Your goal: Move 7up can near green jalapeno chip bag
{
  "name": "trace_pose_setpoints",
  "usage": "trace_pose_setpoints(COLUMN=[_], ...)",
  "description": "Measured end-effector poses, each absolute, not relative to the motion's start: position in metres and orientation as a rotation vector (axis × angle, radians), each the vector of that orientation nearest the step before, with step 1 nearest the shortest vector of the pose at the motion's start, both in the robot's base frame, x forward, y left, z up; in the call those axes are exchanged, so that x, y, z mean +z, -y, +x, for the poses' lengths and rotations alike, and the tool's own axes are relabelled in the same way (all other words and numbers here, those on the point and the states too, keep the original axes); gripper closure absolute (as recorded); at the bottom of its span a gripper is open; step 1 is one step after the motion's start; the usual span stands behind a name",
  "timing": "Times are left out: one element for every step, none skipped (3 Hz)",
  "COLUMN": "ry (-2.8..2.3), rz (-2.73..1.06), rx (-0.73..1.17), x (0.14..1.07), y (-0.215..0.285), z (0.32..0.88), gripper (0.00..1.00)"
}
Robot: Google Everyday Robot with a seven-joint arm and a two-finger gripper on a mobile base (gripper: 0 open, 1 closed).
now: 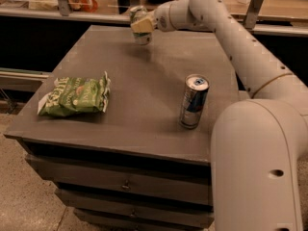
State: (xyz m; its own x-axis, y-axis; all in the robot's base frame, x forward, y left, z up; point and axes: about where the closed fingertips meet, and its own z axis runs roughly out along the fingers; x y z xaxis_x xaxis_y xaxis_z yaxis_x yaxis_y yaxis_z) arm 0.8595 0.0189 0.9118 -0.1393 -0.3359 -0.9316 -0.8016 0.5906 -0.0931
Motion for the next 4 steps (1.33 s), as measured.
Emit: trace_pose_setpoints(ry=[-1.775,-1.791,-1.784,-1.771], rz=[-0.99,-1.003,-1.014,-1.017], rx=[0.46,0.436,0.488,0.536], x=[0.935,0.947,0.967,0.983], y=[0.025,0.042,0.044,0.035], z=[0.834,0.821,0.786,0.75], gripper=[1.0,1.0,1.0,1.0])
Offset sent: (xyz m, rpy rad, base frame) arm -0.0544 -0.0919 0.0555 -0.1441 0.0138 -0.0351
